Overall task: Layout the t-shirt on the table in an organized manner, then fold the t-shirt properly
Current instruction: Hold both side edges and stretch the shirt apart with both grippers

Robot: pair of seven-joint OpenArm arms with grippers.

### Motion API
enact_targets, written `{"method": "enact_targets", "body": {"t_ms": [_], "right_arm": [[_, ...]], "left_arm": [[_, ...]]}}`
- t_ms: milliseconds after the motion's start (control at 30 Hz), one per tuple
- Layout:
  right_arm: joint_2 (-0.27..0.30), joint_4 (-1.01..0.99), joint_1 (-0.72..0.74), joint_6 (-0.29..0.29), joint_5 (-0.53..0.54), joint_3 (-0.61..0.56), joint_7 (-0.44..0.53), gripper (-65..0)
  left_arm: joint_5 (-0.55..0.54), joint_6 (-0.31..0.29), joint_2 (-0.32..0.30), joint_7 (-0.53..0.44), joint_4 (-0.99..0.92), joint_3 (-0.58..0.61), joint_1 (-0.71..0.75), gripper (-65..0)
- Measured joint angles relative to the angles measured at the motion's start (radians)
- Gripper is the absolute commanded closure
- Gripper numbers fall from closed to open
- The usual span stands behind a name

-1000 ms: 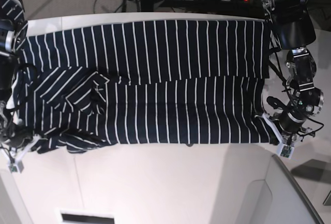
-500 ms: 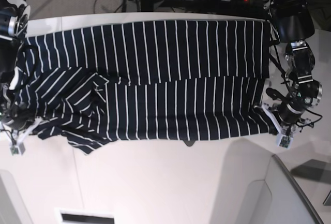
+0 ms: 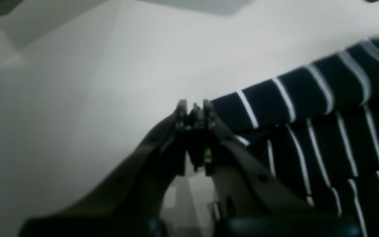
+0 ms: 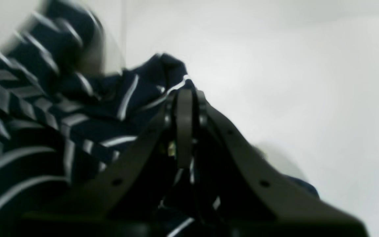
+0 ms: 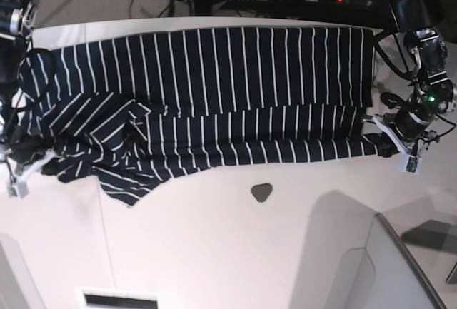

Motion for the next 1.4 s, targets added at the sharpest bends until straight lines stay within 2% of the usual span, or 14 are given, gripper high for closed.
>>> {"method": "enact_targets", "body": {"t_ms": [167, 367, 433, 600, 767, 833, 967, 1033, 1167, 1200, 1400], "right_arm": [[0.011, 0.006, -0.004, 0.060, 0.021, 0.023, 0.000, 0.0], [0.003, 0.076, -0.006, 0.069, 0.017, 0.021, -0.017, 0.0], [0.006, 0.124, 0.001, 0.070, 0.027, 0.024, -0.084, 0.0], [0.005, 0.167, 0.000, 0.065, 0.027, 0.024, -0.243, 0.0], [-0.054, 0.179, -0.043, 0.063, 0.024, 0.150, -0.433, 0.0], [-0.066, 0.192, -0.072, 0.064, 0.021, 0.168, -0.473, 0.0], [-0.066, 0.202, -0.078, 0.066, 0.021, 0.173, -0.476, 0.0], [-0.067, 0.202, -0.074, 0.066, 0.022, 0.173, -0.474, -5.7], [-0.067, 0.203, -0.074, 0.066, 0.020, 0.173, -0.561, -27.8], [-0.068, 0.205, -0.074, 0.066, 0.020, 0.177, -0.563, -31.1], [-0.069, 0.428, -0.081, 0.061, 0.023, 0.178, -0.559, -31.8]], "left_arm": [[-0.047, 0.000, -0.027, -0.002, 0.000, -0.002, 0.015, 0.0], [-0.054, 0.000, -0.013, -0.003, 0.000, 0.003, 0.008, 0.0], [-0.054, 0.000, -0.013, -0.002, 0.004, 0.003, 0.008, 0.0], [-0.053, 0.000, -0.013, 0.071, 0.063, 0.006, 0.014, 0.0], [-0.052, 0.000, -0.009, 0.074, 0.077, 0.007, 0.036, 0.0], [-0.050, 0.000, -0.008, 0.076, 0.075, 0.007, 0.039, 0.0], [-0.050, 0.000, -0.008, 0.073, 0.076, 0.007, 0.035, 0.0], [-0.050, 0.000, -0.008, 0.074, 0.076, 0.007, 0.036, 0.0], [-0.050, 0.000, -0.008, 0.074, 0.076, 0.007, 0.035, 0.0], [-0.050, 0.000, -0.008, 0.074, 0.076, 0.008, 0.035, 0.0], [-0.050, 0.000, -0.008, 0.074, 0.074, 0.008, 0.036, 0.0]]}}
